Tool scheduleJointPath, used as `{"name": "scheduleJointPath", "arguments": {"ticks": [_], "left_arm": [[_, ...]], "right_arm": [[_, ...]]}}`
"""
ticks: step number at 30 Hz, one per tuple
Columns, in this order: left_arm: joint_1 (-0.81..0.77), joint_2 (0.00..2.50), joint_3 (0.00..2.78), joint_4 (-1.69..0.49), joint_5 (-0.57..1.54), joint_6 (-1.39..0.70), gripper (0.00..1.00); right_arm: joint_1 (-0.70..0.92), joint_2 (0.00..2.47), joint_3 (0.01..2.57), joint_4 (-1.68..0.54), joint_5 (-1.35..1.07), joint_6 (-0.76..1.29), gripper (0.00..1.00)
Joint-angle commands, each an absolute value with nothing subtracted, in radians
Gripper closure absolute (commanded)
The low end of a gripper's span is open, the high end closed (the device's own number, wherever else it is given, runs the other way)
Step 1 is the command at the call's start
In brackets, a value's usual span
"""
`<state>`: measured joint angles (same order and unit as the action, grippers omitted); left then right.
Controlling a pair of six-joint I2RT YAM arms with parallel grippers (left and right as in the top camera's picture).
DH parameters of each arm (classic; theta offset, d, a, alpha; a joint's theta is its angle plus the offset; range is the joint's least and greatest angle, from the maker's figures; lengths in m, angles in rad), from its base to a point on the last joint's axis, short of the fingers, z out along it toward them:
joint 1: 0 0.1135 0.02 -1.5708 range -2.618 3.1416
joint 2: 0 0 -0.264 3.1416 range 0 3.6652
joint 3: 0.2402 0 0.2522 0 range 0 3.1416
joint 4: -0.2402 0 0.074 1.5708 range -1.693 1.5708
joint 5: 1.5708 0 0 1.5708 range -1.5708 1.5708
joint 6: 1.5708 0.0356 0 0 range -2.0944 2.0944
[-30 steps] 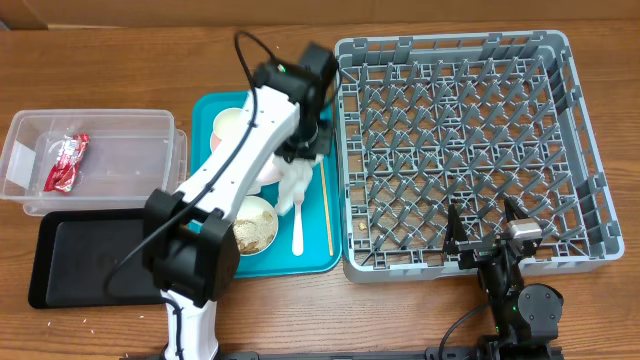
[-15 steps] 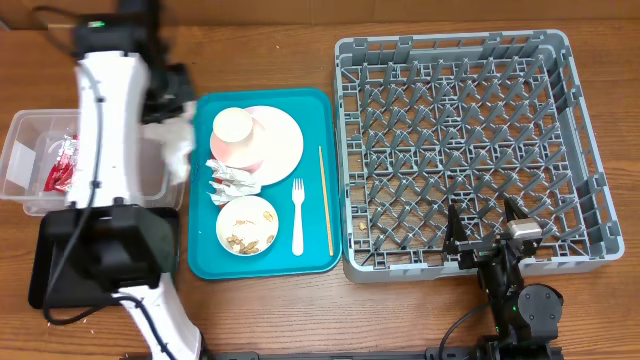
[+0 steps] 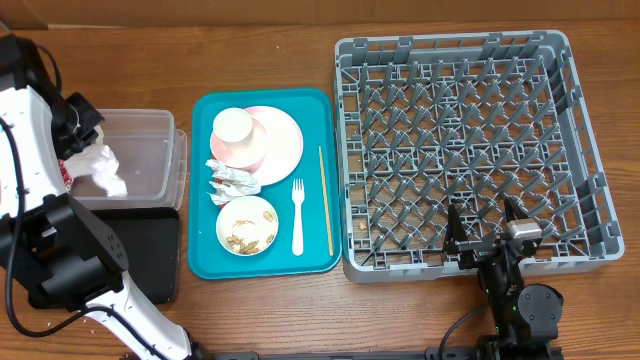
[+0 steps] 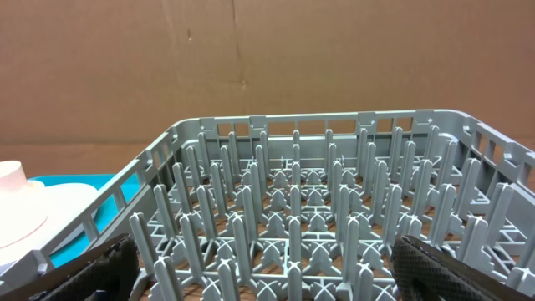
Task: Sort waste into correct bins and load items into the dishwasher
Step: 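Carry the tissue left and release it into the clear bin, then reach the left gripper under the pink plate and grasp the second tissue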
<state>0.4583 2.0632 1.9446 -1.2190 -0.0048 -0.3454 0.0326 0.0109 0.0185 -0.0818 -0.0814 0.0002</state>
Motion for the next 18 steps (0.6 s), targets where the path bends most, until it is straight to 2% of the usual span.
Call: {"name": "scheduleJointPath", "arguments": {"ticks": [1, 2, 4, 6, 9, 14, 18], "left_arm": [[0.491, 2.060, 1.926, -1.195, -0.010, -0.363, 0.93], [0.496, 2.059, 1.927, -1.193, -0.010, -0.363, 0.83], [0.500, 2.059, 1.927, -1.199, -0.007, -0.362, 0.30], [0.500, 2.059, 1.927, -1.203, -0.007, -0.358, 0.12], [0.497, 2.059, 1.933, -1.213, -0.007, -0.358, 0.06], [0.475, 2.046, 2.032, -1.319, 0.004, -0.358, 0.07], [0.396, 1.980, 2.058, -1.390, 0.078, -0.298, 0.07]], "right_arm": [[0.029, 0.003, 0.008, -0.077, -0.080, 0.005, 0.00], [0.029, 0.003, 0.008, -0.077, -0.080, 0.005, 0.00], [0.029, 0.003, 0.008, -0.077, -0.080, 0.005, 0.00], [0.029, 0.003, 0.008, -0.077, -0.080, 0.005, 0.00], [0.029, 0.003, 0.008, -0.077, -0.080, 0.005, 0.00], [0.029, 0.003, 0.008, -0.077, -0.080, 0.005, 0.00], [0.029, 0.003, 0.008, -0.077, -0.080, 0.005, 0.00]]}}
